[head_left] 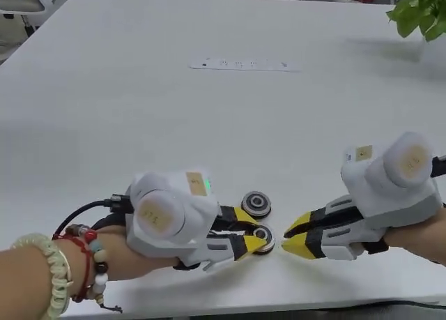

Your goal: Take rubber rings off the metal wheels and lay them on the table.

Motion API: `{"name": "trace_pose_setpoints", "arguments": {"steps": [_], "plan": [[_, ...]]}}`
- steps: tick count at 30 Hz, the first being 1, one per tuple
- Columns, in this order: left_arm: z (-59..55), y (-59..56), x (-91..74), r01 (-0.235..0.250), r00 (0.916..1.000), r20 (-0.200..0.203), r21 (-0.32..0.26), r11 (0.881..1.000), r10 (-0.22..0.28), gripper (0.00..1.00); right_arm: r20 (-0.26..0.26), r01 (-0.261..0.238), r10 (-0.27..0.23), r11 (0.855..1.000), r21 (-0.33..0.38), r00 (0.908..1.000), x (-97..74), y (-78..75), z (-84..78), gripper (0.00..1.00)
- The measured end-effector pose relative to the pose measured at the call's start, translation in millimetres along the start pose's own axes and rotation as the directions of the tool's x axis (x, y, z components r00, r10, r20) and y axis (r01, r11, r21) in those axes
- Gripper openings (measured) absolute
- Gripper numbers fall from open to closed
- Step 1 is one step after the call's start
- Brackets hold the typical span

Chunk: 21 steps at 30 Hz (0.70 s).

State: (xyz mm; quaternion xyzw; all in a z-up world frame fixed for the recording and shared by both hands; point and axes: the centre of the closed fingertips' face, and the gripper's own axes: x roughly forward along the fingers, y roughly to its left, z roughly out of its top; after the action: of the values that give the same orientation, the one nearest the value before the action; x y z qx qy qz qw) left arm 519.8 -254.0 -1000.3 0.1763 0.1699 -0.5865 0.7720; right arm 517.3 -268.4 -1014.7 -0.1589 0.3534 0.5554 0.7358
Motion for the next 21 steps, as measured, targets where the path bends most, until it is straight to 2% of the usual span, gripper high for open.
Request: {"name": "trace_pose_setpoints", "arguments": {"steps": [3, 4, 5, 12, 17, 18, 19, 21], "plan": [[0.5, -0.4, -0.2, 0.002, 1.0, 0.004, -0.007, 1.0, -0.002, 0.13, 0.025, -0.01, 0.011, 0.999, -0.031, 0.9996, 3.8, 4.4, 6.7, 0.14], [0.6, -0.5, -0.3, 0.002, 1.0, 0.005, -0.007, 1.0, -0.001, 0.13, 0.003, -0.008, 0.008, 0.998, -0.066, 1.0, 6.0, 5.6, 5.2, 0.16], [0.7, -0.7, -0.3, 0.001, 1.0, 0.005, -0.008, 1.0, -0.001, 0.13, 0.004, -0.005, 0.005, 0.997, -0.077, 1.0, 7.8, 5.4, 5.6, 0.17], [1.0, -1.2, -0.4, 0.002, 1.0, 0.005, -0.007, 1.0, -0.002, 0.13, -0.005, -0.005, 0.004, 0.995, -0.1, 1.0, 12.5, 6.5, 6.1, 0.21], [1.3, -1.3, -0.7, 0.003, 1.0, 0.005, 0.0, 1.0, -0.003, 0.13, -0.015, -0.008, 0.006, 0.994, -0.105, 0.9999, 10.1, 6.8, 3.9, 0.14], [1.3, -1.3, -0.8, 0.003, 1.0, 0.004, 0.0, 1.0, -0.003, 0.13, -0.032, 0.002, -0.006, 0.993, -0.12, 0.9995, 8.3, 5.0, 0.2, 0.08], [1.1, -1.2, -0.8, 0.003, 1.0, 0.004, -0.001, 1.0, -0.003, 0.13, -0.026, 0.011, -0.015, 0.993, -0.119, 0.9996, 6.9, 2.8, -0.6, 0.02], [1.0, -1.2, -0.8, 0.002, 1.0, 0.004, -0.001, 1.0, -0.002, 0.13, -0.019, 0.01, -0.011, 0.996, -0.085, 0.9998, 8.2, 2.6, -0.1, 0.01]]}}
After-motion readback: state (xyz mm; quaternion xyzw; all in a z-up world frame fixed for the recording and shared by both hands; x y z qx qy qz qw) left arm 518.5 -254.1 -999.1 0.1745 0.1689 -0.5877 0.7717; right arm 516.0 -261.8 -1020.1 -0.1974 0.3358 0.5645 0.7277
